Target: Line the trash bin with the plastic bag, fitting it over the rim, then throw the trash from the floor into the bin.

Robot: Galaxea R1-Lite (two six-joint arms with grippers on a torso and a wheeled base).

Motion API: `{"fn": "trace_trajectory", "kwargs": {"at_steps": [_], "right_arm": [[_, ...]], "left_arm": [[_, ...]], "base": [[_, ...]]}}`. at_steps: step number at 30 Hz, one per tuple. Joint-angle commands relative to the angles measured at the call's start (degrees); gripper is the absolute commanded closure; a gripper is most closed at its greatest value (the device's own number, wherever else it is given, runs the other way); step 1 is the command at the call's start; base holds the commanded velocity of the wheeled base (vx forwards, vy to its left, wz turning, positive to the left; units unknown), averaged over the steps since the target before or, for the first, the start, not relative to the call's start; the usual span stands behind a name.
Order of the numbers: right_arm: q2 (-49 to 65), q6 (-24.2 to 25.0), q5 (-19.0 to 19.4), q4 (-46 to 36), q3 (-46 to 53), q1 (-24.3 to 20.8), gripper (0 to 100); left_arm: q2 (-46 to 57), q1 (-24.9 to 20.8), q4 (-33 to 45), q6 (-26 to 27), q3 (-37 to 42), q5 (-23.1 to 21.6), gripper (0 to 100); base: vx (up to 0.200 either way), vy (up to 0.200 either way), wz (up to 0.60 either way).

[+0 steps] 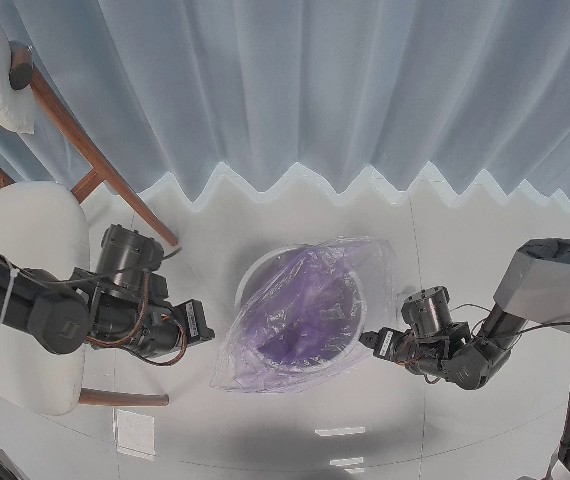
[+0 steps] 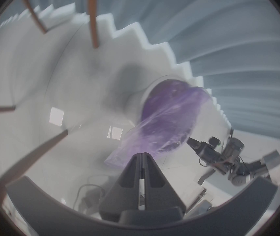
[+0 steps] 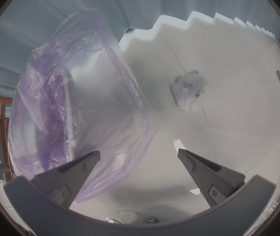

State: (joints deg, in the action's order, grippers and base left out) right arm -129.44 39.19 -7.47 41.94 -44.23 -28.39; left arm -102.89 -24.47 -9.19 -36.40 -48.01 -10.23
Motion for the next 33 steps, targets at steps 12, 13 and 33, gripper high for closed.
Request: {"fn": "trace_trajectory", "kwargs": {"at_steps": [12, 13, 33], "right_arm": [[2.4, 0.1, -0.2, 7.3, 6.4, -1.7, 0], [2.4, 0.2, -0.2, 7.6, 6.5, -1.7, 0], [2.2, 0.2, -0.2, 8.0, 7.3, -1.8, 0]], "left_arm": [[-11.6, -0.1, -12.3, 12.4, -10.0, -5.9, 100], [-12.1, -0.1, -11.8, 13.7, -10.3, -5.9, 100], [-21.0, -0.8, -23.8, 25.3, -16.2, -1.6, 0]], "base": [[0.0, 0.0, 0.0], [0.0, 0.0, 0.0], [0.0, 0.0, 0.0]]}}
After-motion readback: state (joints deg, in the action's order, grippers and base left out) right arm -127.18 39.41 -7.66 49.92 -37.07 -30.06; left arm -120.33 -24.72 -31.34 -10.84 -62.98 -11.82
